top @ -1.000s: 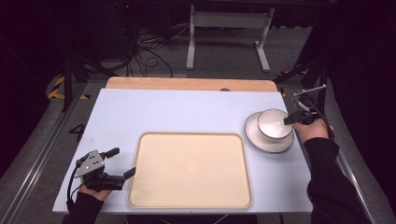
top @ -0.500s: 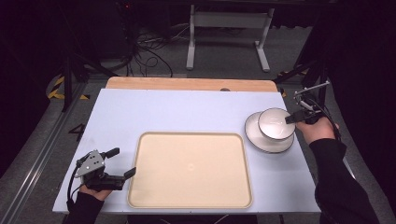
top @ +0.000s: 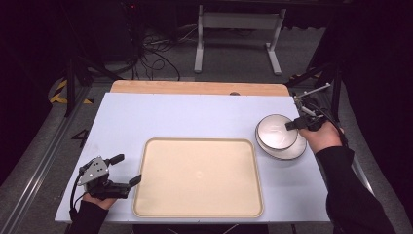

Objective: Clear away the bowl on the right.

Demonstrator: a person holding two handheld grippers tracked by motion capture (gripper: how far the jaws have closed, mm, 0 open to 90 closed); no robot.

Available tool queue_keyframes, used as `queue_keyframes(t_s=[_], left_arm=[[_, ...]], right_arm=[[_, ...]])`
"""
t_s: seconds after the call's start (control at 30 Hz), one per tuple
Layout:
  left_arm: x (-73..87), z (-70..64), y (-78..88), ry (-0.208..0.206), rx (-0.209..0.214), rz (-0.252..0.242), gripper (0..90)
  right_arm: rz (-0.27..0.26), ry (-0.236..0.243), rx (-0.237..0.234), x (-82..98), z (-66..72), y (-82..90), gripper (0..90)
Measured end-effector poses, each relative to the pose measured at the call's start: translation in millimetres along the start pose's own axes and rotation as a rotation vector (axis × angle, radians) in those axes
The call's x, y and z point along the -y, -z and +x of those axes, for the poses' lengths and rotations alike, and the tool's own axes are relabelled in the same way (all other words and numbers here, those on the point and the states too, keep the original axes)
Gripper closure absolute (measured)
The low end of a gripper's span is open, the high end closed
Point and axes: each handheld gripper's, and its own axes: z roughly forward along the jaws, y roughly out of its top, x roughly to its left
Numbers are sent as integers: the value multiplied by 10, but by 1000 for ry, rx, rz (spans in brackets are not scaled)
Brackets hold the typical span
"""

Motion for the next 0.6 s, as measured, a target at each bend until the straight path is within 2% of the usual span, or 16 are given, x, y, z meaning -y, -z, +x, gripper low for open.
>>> queue_keyframes(t_s=[0.27,0.33,0.6], left_arm=[[2,-11,-22,-12,18,-6,0],[2,-18,-23,-16,20,-6,0],[3,-15,-17,-11,20,-11,0]], right_arm=[[5,94,-43,-74,375,-16,834],[5,105,-51,-83,422,-15,834],[4,200,-90,-158,802,-2,834]])
